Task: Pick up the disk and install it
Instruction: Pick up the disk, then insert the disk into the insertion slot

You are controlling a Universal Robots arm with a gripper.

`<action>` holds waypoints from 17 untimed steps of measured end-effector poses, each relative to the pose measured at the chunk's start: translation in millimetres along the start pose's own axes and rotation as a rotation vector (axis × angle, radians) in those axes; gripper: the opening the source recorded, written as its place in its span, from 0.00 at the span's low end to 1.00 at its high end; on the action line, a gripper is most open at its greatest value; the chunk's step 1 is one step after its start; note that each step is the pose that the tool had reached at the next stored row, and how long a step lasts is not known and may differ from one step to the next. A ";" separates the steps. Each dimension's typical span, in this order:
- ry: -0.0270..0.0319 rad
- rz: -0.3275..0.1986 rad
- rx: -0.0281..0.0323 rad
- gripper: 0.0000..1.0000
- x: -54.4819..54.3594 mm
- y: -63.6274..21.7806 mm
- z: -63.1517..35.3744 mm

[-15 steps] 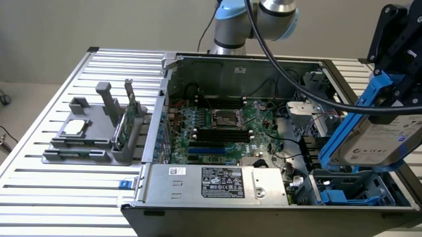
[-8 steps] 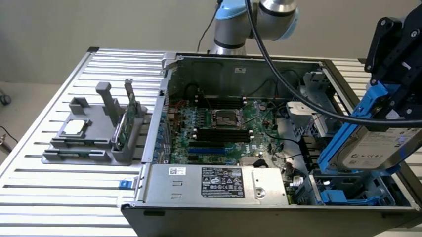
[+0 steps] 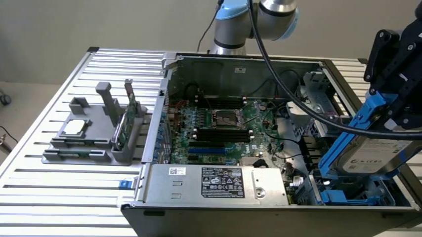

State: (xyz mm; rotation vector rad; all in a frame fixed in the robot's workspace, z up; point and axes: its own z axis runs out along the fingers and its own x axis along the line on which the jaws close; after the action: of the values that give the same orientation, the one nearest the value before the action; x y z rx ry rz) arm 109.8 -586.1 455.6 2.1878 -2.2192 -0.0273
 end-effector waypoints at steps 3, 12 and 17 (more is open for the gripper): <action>0.0000 0.000 0.0000 0.33 0.0 -0.1 0.0; -0.0001 0.000 0.0000 0.33 0.0 -0.1 0.1; 0.0000 0.000 0.0000 0.33 0.0 -0.1 0.0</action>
State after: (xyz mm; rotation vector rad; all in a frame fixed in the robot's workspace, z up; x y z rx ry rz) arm 109.9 -586.1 455.6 2.1880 -2.2191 -0.0273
